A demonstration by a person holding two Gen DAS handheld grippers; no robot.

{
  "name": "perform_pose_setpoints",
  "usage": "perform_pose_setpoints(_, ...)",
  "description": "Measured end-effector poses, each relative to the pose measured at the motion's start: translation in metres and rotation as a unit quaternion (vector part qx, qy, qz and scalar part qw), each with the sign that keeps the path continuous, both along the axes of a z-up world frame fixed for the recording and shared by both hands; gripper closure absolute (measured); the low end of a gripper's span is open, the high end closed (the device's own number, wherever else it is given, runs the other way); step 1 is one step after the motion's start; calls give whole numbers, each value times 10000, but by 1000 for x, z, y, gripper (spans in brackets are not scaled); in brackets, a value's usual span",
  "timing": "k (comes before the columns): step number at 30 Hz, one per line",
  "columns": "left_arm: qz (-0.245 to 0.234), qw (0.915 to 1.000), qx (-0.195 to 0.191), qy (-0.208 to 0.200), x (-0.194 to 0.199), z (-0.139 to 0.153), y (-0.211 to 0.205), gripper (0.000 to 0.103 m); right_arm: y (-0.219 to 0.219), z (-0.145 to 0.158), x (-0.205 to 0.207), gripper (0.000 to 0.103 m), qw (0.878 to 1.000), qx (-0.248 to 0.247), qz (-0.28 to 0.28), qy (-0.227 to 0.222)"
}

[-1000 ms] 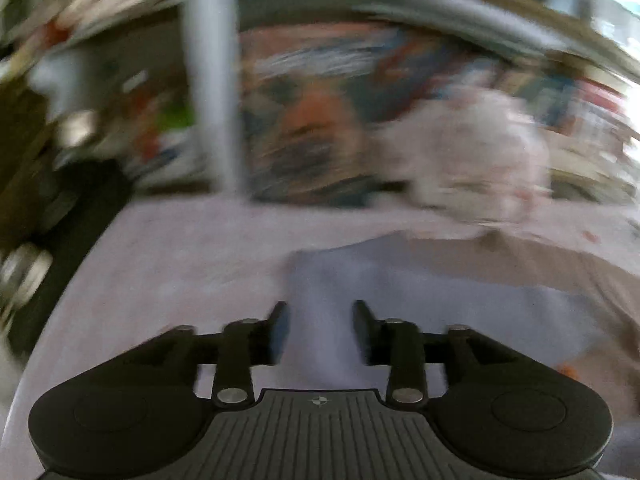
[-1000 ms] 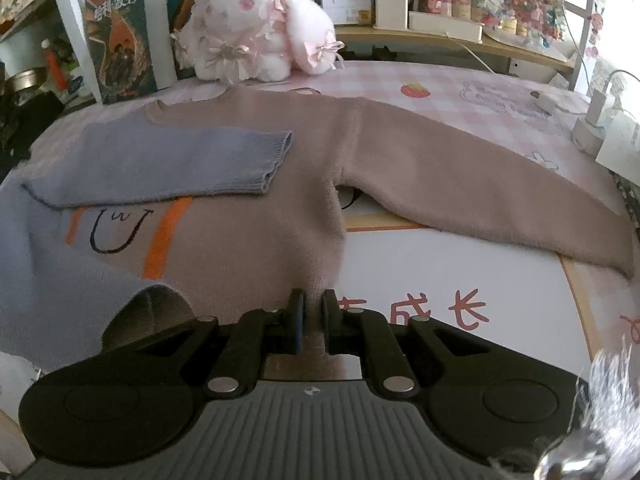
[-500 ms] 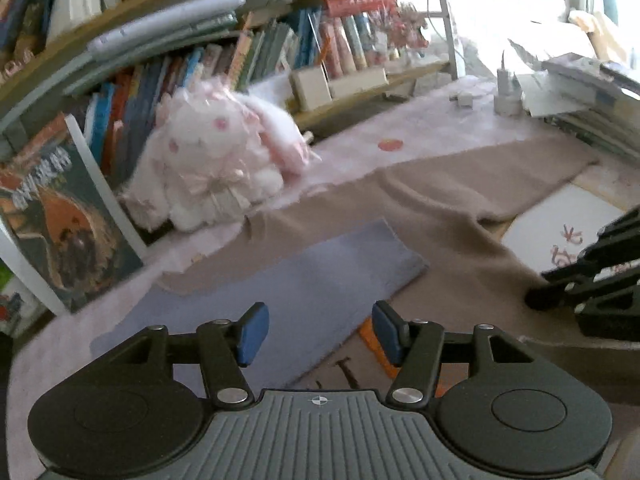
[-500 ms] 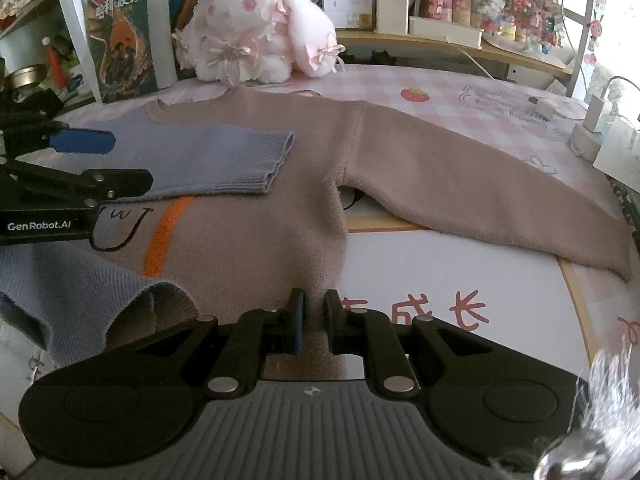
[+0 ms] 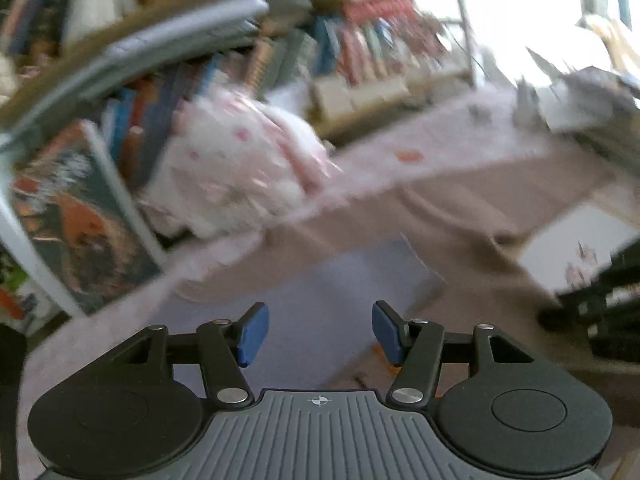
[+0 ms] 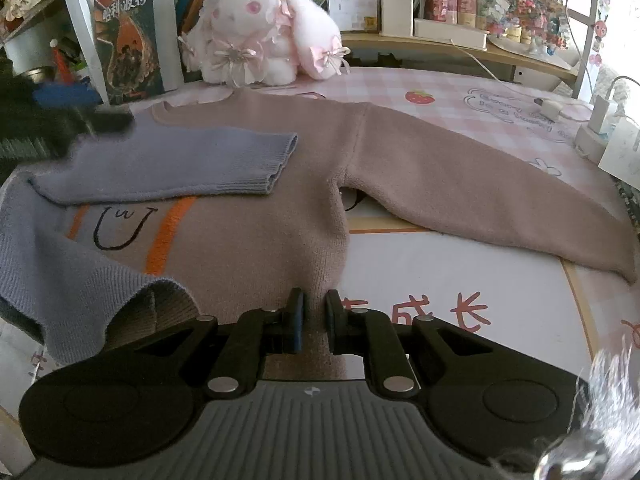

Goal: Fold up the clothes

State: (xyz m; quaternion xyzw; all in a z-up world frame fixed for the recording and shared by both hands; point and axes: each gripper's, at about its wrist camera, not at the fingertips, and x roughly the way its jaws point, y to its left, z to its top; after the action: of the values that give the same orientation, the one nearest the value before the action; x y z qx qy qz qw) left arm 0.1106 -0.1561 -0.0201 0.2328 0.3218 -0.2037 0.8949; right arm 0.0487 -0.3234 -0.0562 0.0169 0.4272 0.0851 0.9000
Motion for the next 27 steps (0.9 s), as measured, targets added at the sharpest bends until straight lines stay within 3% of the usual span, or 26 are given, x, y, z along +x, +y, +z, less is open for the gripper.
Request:
perform_pose_setpoints(6,-639,9957,676,12,4,-34,-48,46,0,0,0,91,10000,-6,8,-15)
perform_pose_setpoints(9,-922,9905,1021,-63,3,-45,-68,56,0,-1,-1,90,10000,-5,7,-15)
perform_pose_setpoints(12,-939,9894,1095,-153,6,-49,-81,61,0,-1,-1,90,10000,5,-9,-14)
perform_pose_setpoints(13,-953,9894,1088,-145,7,-51,-83,69,1,0,-1,90,10000,5,-18,-16)
perform_pose_setpoints(14,-981,9893,1072,-109,9,-52,-85,87,1,0,-1,90,10000,5,-27,-18)
perform_pose_setpoints(15,-990,9894,1059,-38,11,-52,-86,97,1,-1,-1,90,10000,0,-33,-20)
perform_pose_setpoints(16,-919,9905,1019,10,14,-52,-85,98,2,-1,-2,91,10000,-6,-38,-21)
perform_pose_setpoints(18,-490,9966,651,-93,20,-37,-71,99,2,0,-2,91,10000,-6,-39,-11)
perform_pose_setpoints(21,454,9975,-415,-336,17,14,-15,99,1,0,-1,91,10000,22,-42,11)
perform_pose_setpoints(24,1358,9818,-1228,-499,13,55,72,99,1,0,0,91,10000,-3,-34,12)
perform_pose_setpoints(27,2438,9559,-1525,-593,4,70,167,99,1,1,1,91,10000,2,-41,34)
